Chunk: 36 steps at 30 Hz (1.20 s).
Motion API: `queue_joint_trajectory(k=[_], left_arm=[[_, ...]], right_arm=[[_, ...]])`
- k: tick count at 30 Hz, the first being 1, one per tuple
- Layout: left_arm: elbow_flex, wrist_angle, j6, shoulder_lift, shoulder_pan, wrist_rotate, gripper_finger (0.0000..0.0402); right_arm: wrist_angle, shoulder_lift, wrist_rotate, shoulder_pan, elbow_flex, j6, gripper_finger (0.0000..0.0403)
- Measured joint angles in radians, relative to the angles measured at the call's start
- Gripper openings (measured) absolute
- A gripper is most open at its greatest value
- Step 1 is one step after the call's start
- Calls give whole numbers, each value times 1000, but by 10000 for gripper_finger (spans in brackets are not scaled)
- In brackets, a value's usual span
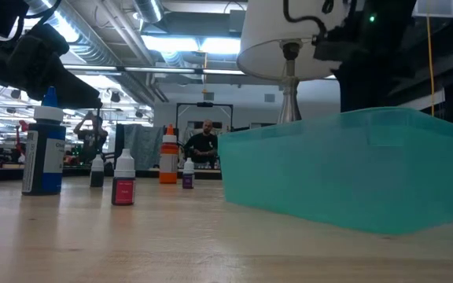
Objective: Pick & Place food coloring
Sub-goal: Put the large purple food coloring bottle into the green bin, then put the large pink food coloring bottle into the gray bin
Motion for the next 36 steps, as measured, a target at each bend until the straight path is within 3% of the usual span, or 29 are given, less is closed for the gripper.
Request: queue_joint_trajectory(k=[10,15,23,27,36], left_arm=[[0,0,0,0,0,0,267],[0,0,0,0,0,0,265],[0,0,0,0,0,0,266],[0,0,0,0,0,0,265],[0,1,0,0,0,0,265]], right_arm=[[53,0,-36,-40,-62,-9,134],[110,-5,-34,-43,-63,-78,167],[103,-25,-35,-49,-63,-65,236],[101,-66,-33,-48,-62,-63,252],[103,-138,92,-41,-62,-143,254]])
